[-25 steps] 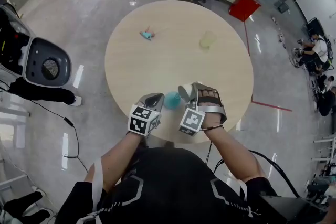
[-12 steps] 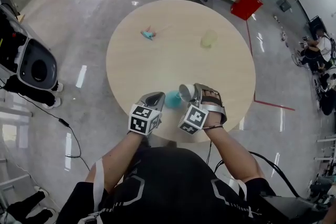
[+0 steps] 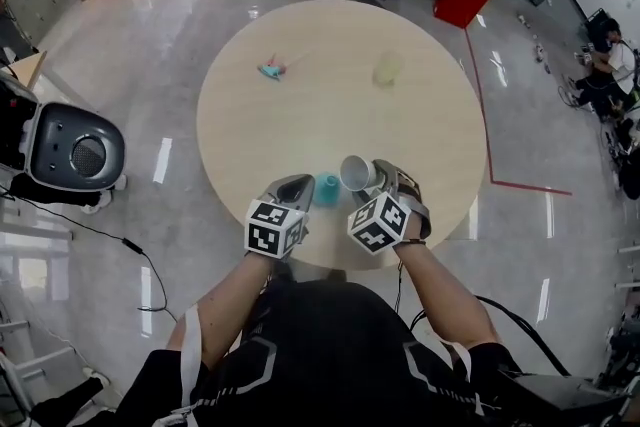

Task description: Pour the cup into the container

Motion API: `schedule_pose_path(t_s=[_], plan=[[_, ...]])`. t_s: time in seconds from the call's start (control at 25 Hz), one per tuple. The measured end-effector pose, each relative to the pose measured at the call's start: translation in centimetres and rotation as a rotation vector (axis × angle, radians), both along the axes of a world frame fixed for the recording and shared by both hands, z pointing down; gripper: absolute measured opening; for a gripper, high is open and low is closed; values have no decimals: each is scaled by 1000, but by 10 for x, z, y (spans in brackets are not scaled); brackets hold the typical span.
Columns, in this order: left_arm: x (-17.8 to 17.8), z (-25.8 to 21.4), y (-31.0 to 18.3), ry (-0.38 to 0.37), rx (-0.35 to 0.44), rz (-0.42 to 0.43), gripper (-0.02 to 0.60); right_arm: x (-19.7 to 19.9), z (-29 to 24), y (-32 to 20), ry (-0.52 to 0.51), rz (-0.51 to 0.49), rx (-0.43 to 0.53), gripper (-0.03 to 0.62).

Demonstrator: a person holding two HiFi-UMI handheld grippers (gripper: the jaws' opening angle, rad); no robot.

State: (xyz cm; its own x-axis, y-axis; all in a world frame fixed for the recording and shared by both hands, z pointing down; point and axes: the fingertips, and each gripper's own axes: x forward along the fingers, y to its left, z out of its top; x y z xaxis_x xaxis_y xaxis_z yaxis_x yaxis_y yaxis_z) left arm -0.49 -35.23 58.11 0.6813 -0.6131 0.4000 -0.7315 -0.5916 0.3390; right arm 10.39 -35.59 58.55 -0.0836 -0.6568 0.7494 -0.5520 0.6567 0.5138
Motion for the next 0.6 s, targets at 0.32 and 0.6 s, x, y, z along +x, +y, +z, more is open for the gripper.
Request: schedule_pose_path(t_s=[0.32,0.6], plan=[[19,-13,-2,3,15,13,0,24,-9,6,-358,164,-78,295],[29,-13,-4,-1,18,14,0,46,-9,8,-423,180,-50,295]])
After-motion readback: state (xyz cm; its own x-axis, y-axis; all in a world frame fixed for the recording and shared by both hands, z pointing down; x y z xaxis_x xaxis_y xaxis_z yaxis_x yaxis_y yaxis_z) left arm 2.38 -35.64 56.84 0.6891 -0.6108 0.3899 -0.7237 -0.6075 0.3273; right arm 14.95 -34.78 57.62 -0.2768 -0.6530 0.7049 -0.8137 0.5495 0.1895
